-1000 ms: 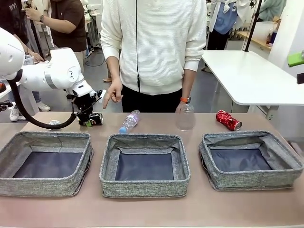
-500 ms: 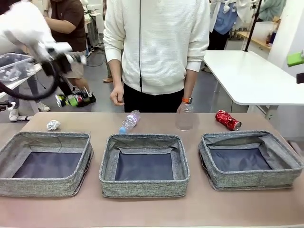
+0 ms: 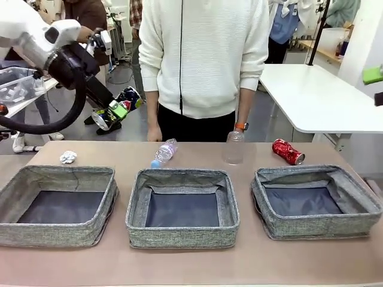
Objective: Sort the waste into the appropriate baskets.
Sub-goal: Pick up the waste item pointed out by the person.
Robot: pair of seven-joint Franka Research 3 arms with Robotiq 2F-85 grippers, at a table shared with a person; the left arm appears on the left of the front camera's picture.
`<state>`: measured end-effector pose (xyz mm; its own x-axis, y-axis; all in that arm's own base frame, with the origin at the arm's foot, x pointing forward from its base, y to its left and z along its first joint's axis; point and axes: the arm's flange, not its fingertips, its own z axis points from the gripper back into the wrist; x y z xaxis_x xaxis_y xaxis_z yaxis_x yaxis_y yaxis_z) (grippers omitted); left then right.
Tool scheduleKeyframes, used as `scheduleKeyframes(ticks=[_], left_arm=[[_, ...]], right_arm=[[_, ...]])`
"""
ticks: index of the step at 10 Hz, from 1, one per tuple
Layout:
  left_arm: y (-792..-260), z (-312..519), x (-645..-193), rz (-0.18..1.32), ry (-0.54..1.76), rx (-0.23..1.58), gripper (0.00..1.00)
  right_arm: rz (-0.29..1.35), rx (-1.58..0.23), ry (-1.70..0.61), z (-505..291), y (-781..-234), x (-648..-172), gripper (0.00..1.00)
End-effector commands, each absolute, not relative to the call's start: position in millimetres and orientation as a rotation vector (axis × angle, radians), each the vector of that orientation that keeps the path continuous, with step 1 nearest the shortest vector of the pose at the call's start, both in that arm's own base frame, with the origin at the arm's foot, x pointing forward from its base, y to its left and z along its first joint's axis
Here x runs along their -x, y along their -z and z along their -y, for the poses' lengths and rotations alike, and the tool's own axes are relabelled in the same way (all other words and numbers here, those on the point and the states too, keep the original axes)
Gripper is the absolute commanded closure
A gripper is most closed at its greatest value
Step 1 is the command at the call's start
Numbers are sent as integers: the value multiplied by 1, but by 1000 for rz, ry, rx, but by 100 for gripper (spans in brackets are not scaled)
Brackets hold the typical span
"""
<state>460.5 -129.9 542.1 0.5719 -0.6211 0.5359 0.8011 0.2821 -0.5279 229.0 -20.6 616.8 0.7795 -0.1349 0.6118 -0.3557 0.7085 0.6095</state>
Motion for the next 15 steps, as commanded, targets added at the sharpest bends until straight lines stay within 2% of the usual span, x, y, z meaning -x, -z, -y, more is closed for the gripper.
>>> scheduleKeyframes(ticks=[1,4,5,6,7,8,10,12,13,14,15], left_arm=[[-558,95,-497,270,958,735,100],[-558,95,-497,270,958,735,100],[-554,91,-494,270,949,745,55],[-559,86,-487,293,906,676,55],[-588,91,-476,243,792,578,55],[-629,106,-460,266,736,444,55],[-695,156,-424,231,691,282,55],[-733,205,-402,105,680,253,55],[-751,234,-397,90,621,289,55],[-764,269,-395,141,488,275,55],[-769,299,-392,123,473,284,55]], right_arm=[[695,-807,-157,20,-616,-231,0],[695,-807,-157,20,-616,-231,0],[695,-807,-157,20,-616,-231,0],[695,-807,-157,20,-616,-231,0],[695,-807,-157,20,-616,-231,0],[695,-807,-157,20,-616,-231,0],[695,-807,-157,20,-616,-231,0],[695,-807,-157,20,-616,-231,0],[695,-807,-157,20,-616,-231,0],[695,-807,-157,20,-616,-231,0],[695,-807,-157,20,-616,-231,0]])
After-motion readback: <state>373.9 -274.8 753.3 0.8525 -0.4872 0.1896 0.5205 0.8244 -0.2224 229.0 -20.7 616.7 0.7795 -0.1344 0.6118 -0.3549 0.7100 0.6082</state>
